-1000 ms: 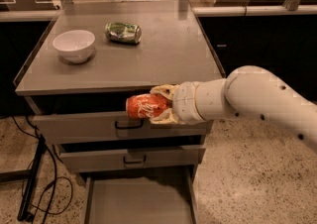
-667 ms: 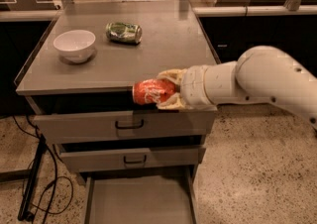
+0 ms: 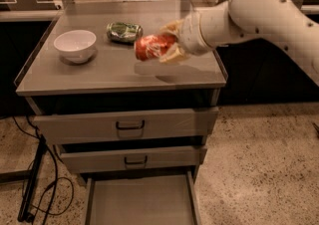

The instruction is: Pick coke can from bottom drawer and place on counter

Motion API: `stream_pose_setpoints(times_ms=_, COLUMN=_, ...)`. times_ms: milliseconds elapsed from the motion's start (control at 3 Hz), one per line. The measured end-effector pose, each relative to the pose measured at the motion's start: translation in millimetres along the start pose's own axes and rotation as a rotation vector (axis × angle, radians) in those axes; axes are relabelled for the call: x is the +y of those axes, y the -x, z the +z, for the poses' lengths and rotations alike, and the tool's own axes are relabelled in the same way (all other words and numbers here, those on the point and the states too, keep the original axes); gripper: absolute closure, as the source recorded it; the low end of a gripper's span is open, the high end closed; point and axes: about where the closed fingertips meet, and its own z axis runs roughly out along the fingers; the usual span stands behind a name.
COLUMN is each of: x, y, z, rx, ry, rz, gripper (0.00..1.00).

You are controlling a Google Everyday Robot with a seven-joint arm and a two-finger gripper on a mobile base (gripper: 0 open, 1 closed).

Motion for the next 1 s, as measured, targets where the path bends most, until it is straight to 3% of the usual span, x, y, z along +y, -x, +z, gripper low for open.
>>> stream_pose_setpoints(times_ms=333, x=-23.1, y=18.6, z=-6.5, rx=-0.026, ry=-0.044, rz=-0.019, gripper=1.00)
stream_pose_setpoints(times_ms=1000, x=-31.8, y=14.3, z=10.3, rx=-0.015, ry=-0.036, rz=-0.029, gripper=1.00)
